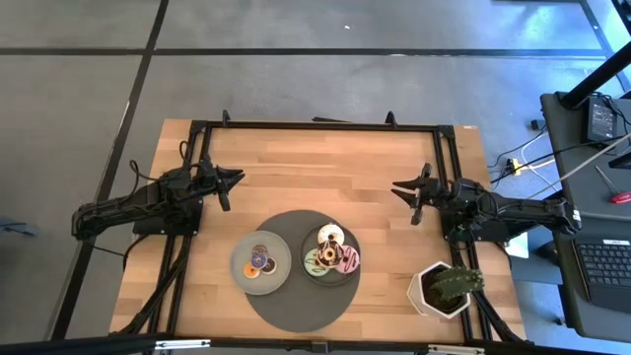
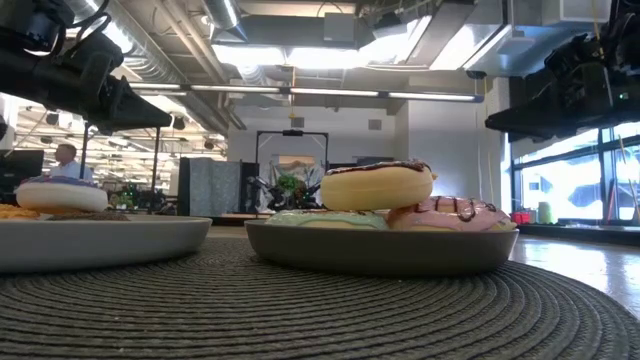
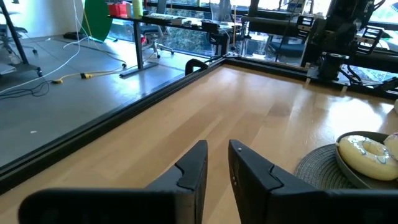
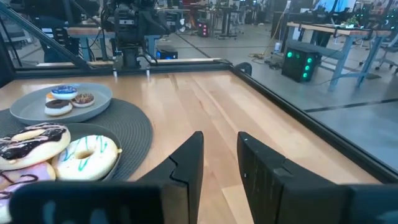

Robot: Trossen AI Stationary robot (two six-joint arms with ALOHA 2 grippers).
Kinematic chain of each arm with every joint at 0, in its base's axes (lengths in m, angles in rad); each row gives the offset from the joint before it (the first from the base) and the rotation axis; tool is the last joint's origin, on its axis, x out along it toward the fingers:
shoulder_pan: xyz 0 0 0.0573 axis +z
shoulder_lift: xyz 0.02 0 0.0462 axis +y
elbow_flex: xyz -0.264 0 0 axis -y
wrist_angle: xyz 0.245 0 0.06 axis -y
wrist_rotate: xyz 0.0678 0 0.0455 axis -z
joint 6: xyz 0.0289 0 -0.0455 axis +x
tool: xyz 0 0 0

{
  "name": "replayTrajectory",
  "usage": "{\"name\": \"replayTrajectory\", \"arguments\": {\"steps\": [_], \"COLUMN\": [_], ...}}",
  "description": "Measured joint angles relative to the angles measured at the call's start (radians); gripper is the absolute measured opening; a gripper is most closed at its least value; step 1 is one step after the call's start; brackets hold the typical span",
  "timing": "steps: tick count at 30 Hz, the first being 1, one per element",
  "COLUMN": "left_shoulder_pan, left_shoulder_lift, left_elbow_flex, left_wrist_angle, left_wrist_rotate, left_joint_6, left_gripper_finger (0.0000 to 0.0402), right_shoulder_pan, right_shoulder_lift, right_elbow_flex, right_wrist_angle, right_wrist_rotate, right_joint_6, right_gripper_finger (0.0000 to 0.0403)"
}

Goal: Pick & Place donuts
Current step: Return to Home Position

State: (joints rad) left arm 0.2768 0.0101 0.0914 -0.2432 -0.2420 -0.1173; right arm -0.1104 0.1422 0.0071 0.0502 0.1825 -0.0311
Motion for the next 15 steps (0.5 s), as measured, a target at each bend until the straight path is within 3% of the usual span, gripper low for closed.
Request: {"name": "replayTrajectory", "arguments": {"steps": [15], "left_shoulder_pan": [0.000], "left_shoulder_lift": [0.000], "left_elbow_flex": [0.000], "left_wrist_angle": [0.000], "left_wrist_rotate": [0.000], "left_joint_6": [0.000], "left_gripper_finger": [0.0063], "right_shoulder_pan": [0.000], "right_shoulder_lift": [0.000], "right_elbow_flex": [0.000], "right_wrist_angle": [0.000], "right_wrist_rotate": [0.000], "right_joint_6": [0.000], "right_gripper_finger": [0.0100]}}
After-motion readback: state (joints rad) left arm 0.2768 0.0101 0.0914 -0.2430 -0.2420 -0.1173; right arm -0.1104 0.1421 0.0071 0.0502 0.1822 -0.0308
